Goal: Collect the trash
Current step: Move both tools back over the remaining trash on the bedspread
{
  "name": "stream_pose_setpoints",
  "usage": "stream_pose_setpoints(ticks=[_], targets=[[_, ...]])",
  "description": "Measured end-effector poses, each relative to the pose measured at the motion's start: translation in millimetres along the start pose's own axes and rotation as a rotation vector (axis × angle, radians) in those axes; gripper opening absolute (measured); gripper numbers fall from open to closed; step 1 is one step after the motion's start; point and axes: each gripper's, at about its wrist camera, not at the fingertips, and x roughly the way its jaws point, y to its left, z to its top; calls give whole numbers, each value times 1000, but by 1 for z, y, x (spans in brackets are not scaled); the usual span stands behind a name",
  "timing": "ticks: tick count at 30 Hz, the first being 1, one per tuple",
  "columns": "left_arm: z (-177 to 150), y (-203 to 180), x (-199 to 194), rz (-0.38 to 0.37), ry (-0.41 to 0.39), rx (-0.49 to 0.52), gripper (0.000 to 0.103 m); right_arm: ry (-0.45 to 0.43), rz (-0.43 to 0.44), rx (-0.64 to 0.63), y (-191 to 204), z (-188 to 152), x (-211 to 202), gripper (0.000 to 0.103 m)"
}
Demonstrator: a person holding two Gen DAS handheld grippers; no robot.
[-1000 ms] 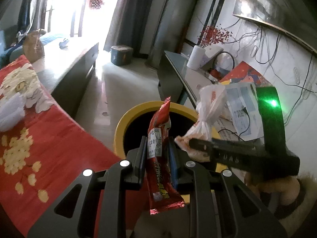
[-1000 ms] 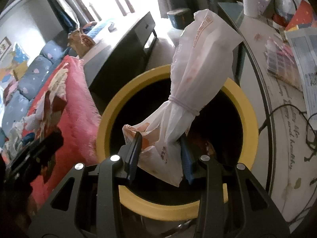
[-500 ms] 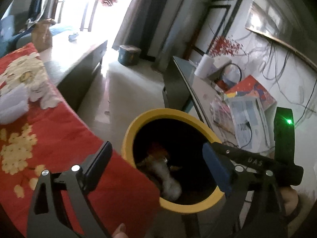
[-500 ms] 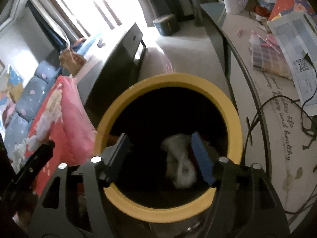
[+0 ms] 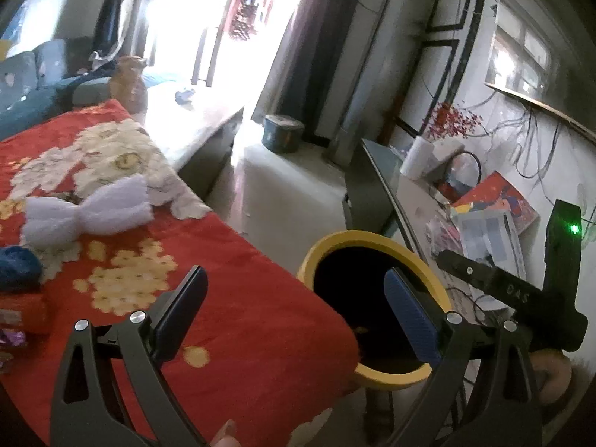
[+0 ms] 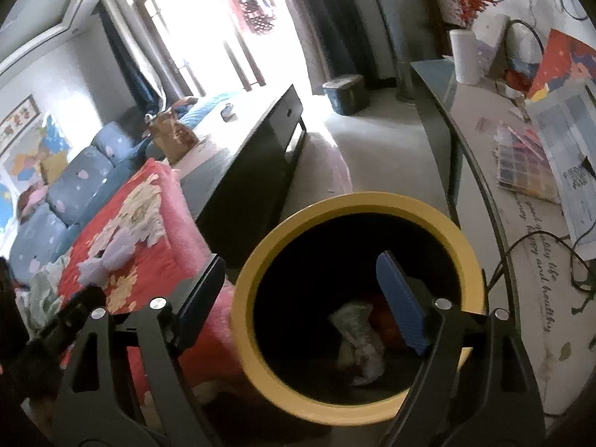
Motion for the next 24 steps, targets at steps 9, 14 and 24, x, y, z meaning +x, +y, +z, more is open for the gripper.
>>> stream_pose_setpoints(ticks=[9,14,24], targets=[[1,25,-30,59,-50,-41,93,-2,53,-81,32,-6,-5,77],[3,35,-44,87,-79,-57,93,-14,86,-133,53,-10,-10,77],[6,59,-67,141,-128,-100,93,-12,146,-232,90,-20,-17,77]])
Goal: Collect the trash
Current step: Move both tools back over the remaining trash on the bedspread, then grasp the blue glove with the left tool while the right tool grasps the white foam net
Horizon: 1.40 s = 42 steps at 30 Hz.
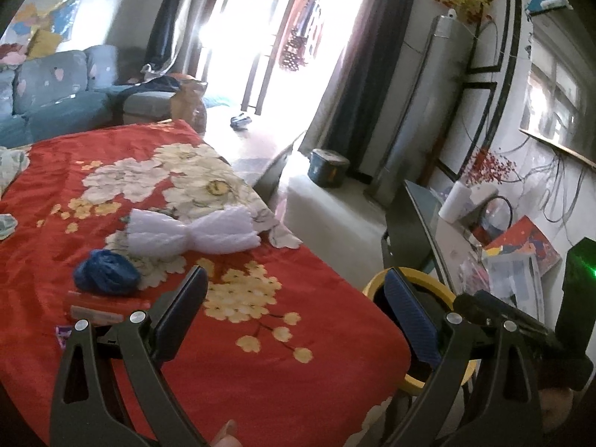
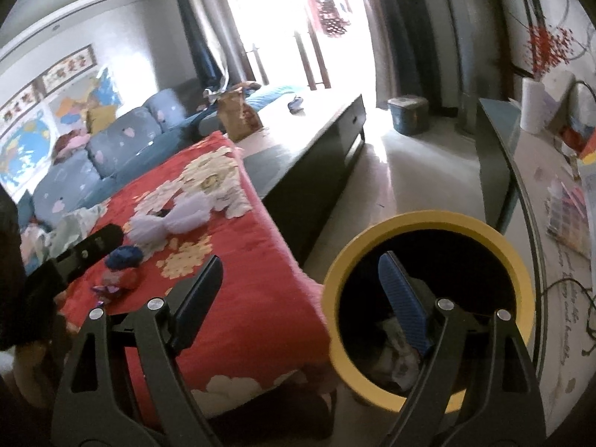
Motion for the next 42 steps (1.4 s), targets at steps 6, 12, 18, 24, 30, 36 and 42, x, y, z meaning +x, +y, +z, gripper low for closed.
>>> stream_pose_setpoints(ticks=[6,12,18,24,30,36,42], targets=[[5,16,-10,29,-27,-28,93,6,37,-52,22,-1,-1,77],[9,36,-20,65,-51,-68,93,20,78,-103,44,-1,-2,77],[13,59,-31,105,-79,-102,93,31,124,-144,68,4,3,77],[16,90,-42,155,-109,-154,93,60,180,-159,92,9,14,77],[16,120,-48,193,-129,-188,93,102,203,-173,114,11,39,77],[13,143,-43,216,-97,-211,93,129,206,-192,134,17,70,77],[10,156,-29,212,-54,-220,93,157,168,-143,139,25,108,77]])
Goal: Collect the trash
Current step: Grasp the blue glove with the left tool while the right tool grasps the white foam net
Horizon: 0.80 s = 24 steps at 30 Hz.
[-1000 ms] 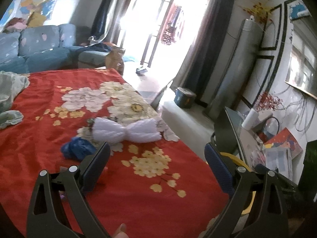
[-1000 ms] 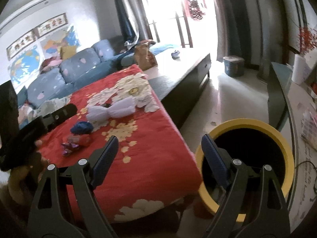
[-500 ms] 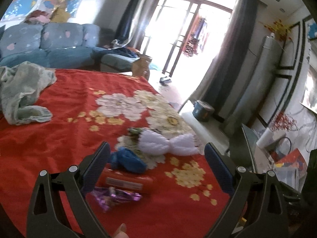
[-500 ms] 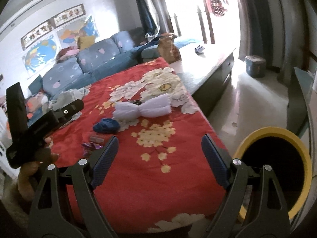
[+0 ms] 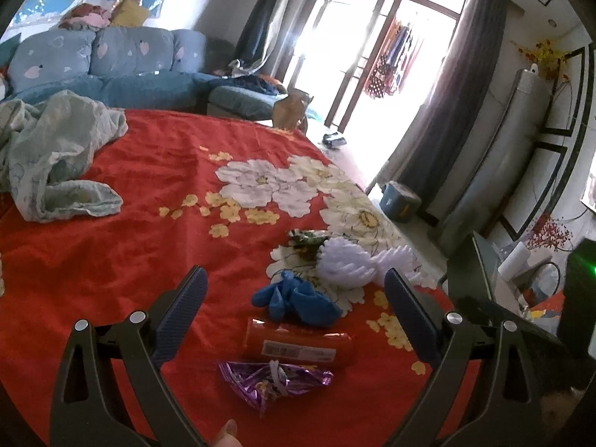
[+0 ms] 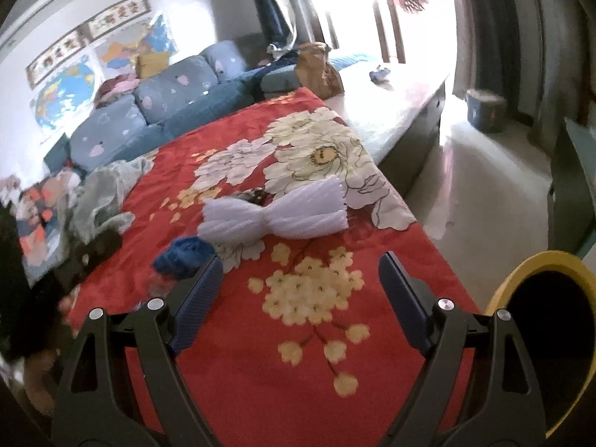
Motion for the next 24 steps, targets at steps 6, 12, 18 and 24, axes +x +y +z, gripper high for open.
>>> stream_pose_setpoints(ticks=[6,12,18,24], targets=[[-1,6,21,-4,61,0,93,20,-44,70,-12,12,35,77],[-1,3,36,-3,102,20,92,70,-31,168,-27,20,65,72],[-5,0,52,2,152,33,92,142,18,236,-39,15,93,60],[-11,-7,63,14,188,51,77,136,105,207,-33,14,90,21]])
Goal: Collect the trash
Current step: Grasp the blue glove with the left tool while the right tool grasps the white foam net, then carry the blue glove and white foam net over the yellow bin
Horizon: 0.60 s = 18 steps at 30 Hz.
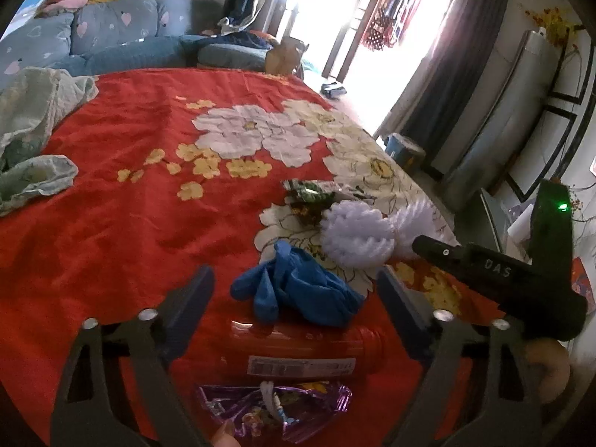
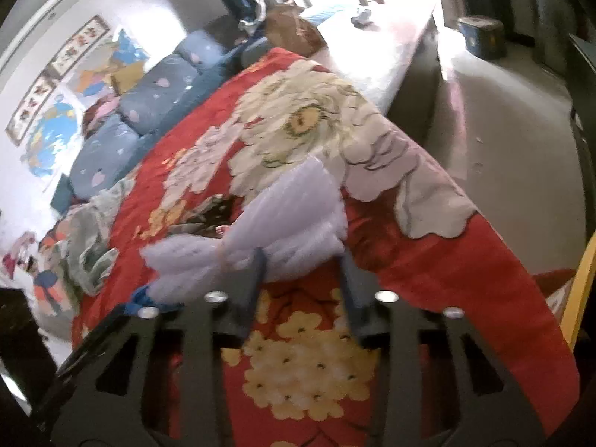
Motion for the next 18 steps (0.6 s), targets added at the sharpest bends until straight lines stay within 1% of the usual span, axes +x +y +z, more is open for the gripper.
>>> stream_pose_setpoints(ticks=[1,2,3,4,5,8,10,11,13,18], targets=[[0,-1,1,1,3,2,71,0,6,-14,2,-2,-2,11],[-1,-2,1,0,3,7,65,-1,6,-24,4,-2,-3,11],[-2,-3,1,2,3,11,62,-8,4,-34,6,-3,-5,11],[-2,-4,1,4,4,14,55,-23,4,-45,8,-5,-9,10],[-3,-4,1,2,6,14,51,-36,4,-58,9,-6,-15,10],[-4,-5,0,-2,9,19,32,-63,2,-87,13,-9,-29,10],[-6,-7,-1,-11,8,21,24,-82,1,-109,16,-10,-36,9],[-6,-8,-2,-13,6,23,21,-94,-1,-125,18,-11,-42,9],[-7,-10,-7,-22,-7,24,18,-115,-7,-145,20,-12,-51,9],[-7,-16,-21,-50,-36,24,16,-157,-7,-169,20,-14,-74,8]])
